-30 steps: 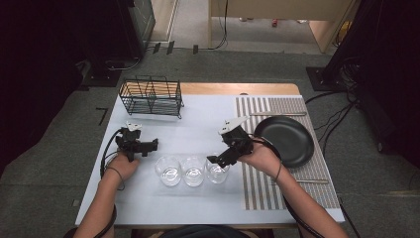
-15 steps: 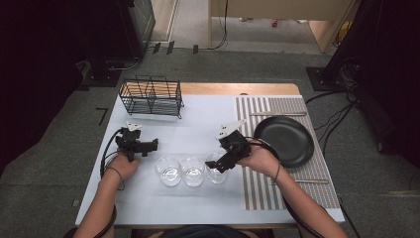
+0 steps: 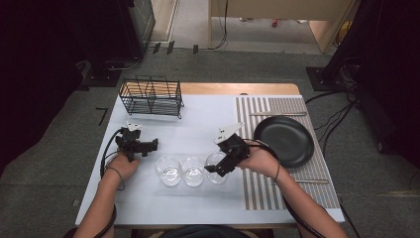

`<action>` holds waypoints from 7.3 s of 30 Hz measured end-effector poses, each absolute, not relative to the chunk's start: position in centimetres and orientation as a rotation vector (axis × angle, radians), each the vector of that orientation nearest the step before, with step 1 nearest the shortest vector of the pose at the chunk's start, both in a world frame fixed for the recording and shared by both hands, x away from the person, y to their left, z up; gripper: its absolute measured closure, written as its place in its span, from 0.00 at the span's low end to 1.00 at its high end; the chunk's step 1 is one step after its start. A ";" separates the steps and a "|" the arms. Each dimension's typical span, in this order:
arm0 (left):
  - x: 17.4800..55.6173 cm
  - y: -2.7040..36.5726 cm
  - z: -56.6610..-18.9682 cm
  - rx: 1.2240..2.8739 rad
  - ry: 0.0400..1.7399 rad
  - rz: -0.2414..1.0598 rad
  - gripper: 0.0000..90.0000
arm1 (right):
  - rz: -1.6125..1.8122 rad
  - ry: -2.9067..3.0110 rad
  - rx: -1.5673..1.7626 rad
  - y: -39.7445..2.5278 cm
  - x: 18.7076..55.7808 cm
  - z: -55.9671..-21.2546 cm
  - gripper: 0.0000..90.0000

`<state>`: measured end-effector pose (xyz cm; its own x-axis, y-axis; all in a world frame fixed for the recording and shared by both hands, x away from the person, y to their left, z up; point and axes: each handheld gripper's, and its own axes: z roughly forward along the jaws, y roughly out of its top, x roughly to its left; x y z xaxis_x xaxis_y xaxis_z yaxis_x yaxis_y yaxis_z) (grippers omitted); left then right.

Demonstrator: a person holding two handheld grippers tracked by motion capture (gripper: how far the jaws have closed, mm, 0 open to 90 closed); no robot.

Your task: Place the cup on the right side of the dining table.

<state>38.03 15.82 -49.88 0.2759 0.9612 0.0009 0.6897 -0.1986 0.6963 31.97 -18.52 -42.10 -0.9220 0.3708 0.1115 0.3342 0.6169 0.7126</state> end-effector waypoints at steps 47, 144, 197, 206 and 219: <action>38.0 15.8 -49.9 1.965 1.480 0.601 0.00 | 1.117 2.884 0.426 -17.5 31.1 -44.3 0.08; 38.0 15.8 -49.9 1.965 1.480 0.601 0.00 | 1.145 2.821 0.410 -18.7 31.7 -44.3 0.20; 38.0 15.8 -49.9 1.963 1.478 0.605 0.00 | 1.150 2.731 0.632 -18.6 33.2 -43.9 0.20; 38.0 15.8 -49.9 1.963 1.479 0.605 0.00 | 1.140 2.726 0.642 -18.4 33.5 -44.0 0.20; 38.0 15.8 -49.9 1.963 1.478 0.605 0.00 | 1.133 2.681 0.685 -18.3 34.1 -44.1 0.20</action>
<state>38.00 15.82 -49.91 0.2752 0.9614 0.0023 0.6869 -0.1983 0.6992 34.08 -18.29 -44.12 -0.8841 0.4657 0.0375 0.3515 0.6101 0.7100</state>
